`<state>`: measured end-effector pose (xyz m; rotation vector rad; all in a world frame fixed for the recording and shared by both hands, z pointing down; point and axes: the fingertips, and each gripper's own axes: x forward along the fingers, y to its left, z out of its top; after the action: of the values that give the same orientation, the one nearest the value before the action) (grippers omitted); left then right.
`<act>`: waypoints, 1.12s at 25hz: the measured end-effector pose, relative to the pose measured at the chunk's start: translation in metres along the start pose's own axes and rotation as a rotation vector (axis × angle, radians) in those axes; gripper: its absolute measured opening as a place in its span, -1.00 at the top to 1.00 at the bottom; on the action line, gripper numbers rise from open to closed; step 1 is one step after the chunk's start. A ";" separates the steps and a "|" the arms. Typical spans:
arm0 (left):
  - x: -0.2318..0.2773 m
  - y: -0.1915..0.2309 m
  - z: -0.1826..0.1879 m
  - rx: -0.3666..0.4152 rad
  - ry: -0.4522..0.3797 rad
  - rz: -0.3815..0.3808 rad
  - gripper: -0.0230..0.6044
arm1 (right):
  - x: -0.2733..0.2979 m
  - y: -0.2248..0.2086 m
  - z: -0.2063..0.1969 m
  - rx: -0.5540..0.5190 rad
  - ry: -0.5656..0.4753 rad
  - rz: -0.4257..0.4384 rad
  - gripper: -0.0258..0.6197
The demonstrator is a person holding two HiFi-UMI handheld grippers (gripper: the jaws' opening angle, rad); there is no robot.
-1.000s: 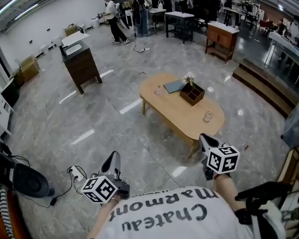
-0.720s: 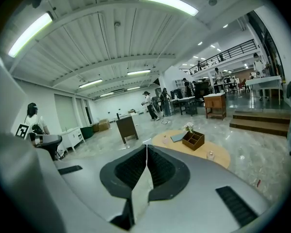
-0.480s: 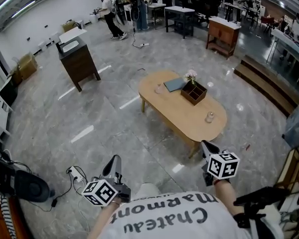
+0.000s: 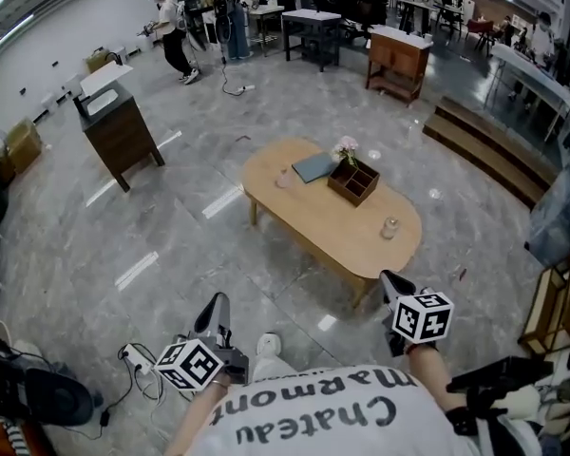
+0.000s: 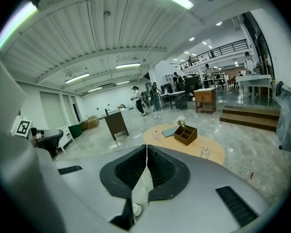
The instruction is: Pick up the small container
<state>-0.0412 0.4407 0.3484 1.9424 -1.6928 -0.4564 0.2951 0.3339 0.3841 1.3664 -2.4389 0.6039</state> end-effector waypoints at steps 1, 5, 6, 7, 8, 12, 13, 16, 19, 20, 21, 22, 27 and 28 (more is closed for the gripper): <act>0.008 0.004 0.007 0.003 -0.002 -0.009 0.88 | 0.006 0.001 0.004 0.001 -0.002 -0.009 0.88; 0.040 0.026 0.034 0.012 0.009 -0.029 0.88 | 0.037 0.006 0.022 0.015 -0.015 -0.044 0.88; 0.047 0.032 0.041 0.015 0.010 -0.034 0.88 | 0.045 0.009 0.027 0.016 -0.018 -0.048 0.88; 0.055 0.039 0.048 0.019 0.010 -0.039 0.88 | 0.055 0.012 0.033 0.016 -0.021 -0.051 0.88; 0.062 0.046 0.055 0.022 0.011 -0.044 0.88 | 0.064 0.016 0.038 0.014 -0.025 -0.054 0.88; 0.091 0.074 0.080 0.026 0.017 -0.060 0.88 | 0.100 0.031 0.059 0.006 -0.031 -0.066 0.88; 0.098 0.081 0.087 0.026 0.018 -0.062 0.88 | 0.108 0.034 0.064 0.004 -0.030 -0.070 0.88; 0.116 0.099 0.108 0.034 0.015 -0.072 0.88 | 0.130 0.044 0.079 0.002 -0.034 -0.085 0.88; 0.133 0.122 0.128 0.026 0.010 -0.074 0.88 | 0.153 0.054 0.094 -0.001 -0.043 -0.095 0.88; 0.138 0.129 0.134 0.020 0.011 -0.072 0.88 | 0.160 0.057 0.099 -0.004 -0.045 -0.098 0.88; 0.143 0.137 0.139 0.016 0.013 -0.071 0.88 | 0.167 0.061 0.103 -0.007 -0.047 -0.101 0.88; 0.148 0.143 0.144 0.016 0.014 -0.071 0.88 | 0.174 0.064 0.106 -0.012 -0.048 -0.104 0.88; 0.171 0.166 0.168 0.028 0.009 -0.088 0.88 | 0.206 0.076 0.119 -0.023 -0.053 -0.116 0.88; 0.175 0.170 0.171 0.029 0.008 -0.090 0.88 | 0.211 0.077 0.121 -0.023 -0.052 -0.116 0.88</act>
<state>-0.2468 0.2270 0.3232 2.0447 -1.6204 -0.4588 0.1157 0.1547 0.3528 1.5195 -2.3785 0.5167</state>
